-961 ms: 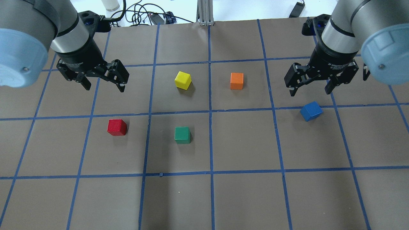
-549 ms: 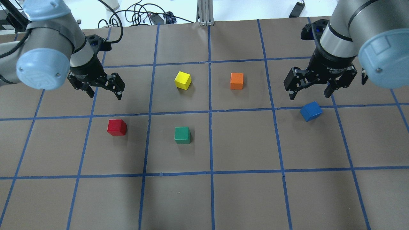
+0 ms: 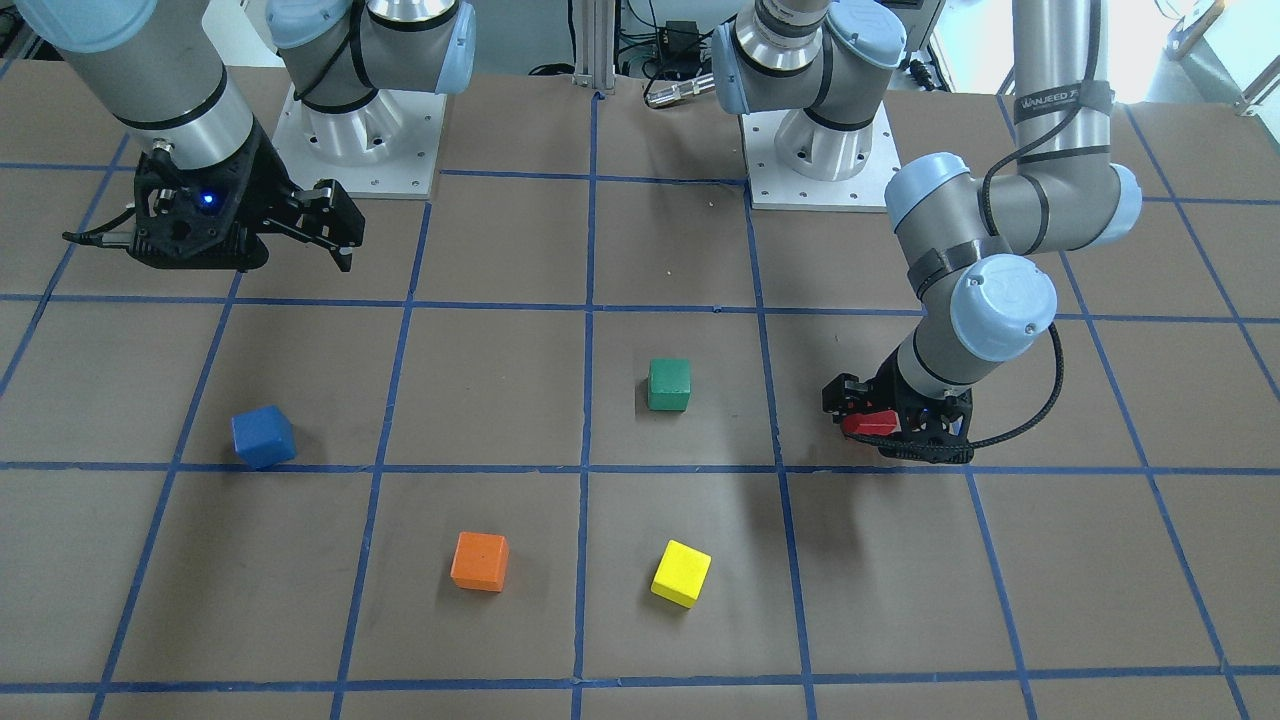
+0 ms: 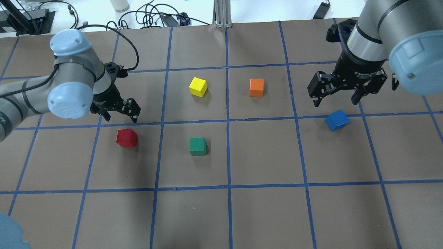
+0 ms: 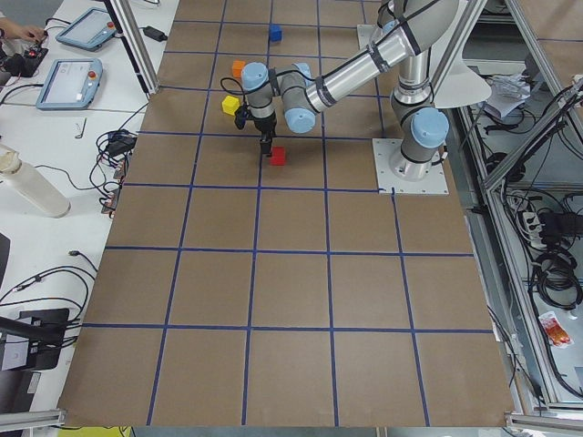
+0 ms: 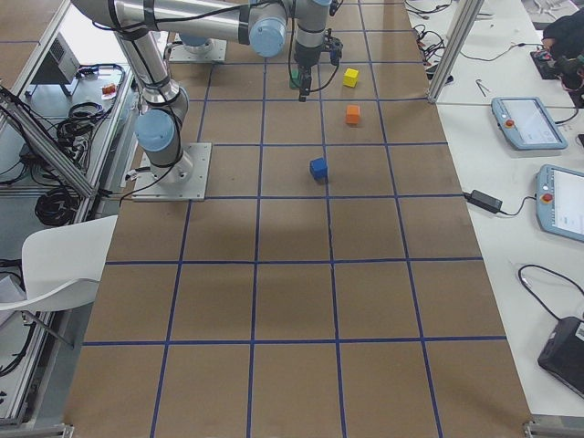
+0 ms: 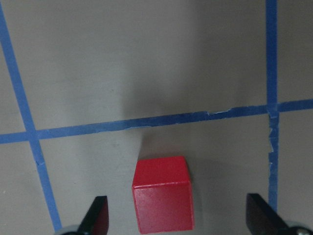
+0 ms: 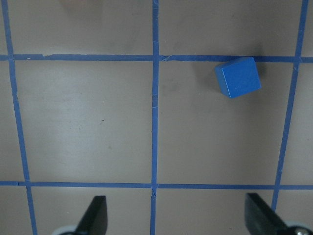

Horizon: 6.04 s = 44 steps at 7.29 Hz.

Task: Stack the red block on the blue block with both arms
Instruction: 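Move the left gripper down to the red cube and grasp it, then lift the red cube with the left gripper and set it down mid-table, then open the left gripper and raise it while the right arm reaches over, then lower the right gripper onto the red cube and grasp it while the left arm retracts, then lift the red cube with the right gripper and carry it above the blue cube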

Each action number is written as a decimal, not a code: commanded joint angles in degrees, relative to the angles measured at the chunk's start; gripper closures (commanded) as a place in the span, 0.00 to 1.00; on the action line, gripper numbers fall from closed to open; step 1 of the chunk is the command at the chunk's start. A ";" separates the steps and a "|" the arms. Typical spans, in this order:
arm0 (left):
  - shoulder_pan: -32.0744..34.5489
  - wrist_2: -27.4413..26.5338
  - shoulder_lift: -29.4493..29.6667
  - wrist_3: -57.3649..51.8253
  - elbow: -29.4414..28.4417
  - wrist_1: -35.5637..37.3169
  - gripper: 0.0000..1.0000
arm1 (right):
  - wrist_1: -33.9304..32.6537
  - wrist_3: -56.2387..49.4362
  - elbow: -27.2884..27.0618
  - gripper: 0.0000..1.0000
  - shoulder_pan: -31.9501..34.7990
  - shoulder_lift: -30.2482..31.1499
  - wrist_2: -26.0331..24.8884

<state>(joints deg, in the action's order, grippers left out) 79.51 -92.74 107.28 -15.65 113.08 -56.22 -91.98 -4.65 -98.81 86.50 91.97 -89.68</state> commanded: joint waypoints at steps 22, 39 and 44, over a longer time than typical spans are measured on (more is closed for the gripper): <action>20.81 6.62 5.08 15.86 -31.22 -21.64 0.00 | -14.16 0.87 -0.33 0.00 0.60 -5.39 -2.88; 10.14 1.95 -18.07 5.19 -21.32 -29.30 0.00 | -29.93 21.79 6.70 0.22 23.54 -33.96 6.89; 10.14 1.95 -18.07 5.19 -21.05 -29.30 0.00 | -22.34 21.70 10.55 1.00 21.97 -29.33 4.09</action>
<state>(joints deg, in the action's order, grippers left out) 89.65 -90.75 89.23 -10.46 91.98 -85.46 -119.17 17.33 -89.88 109.46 60.01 -84.05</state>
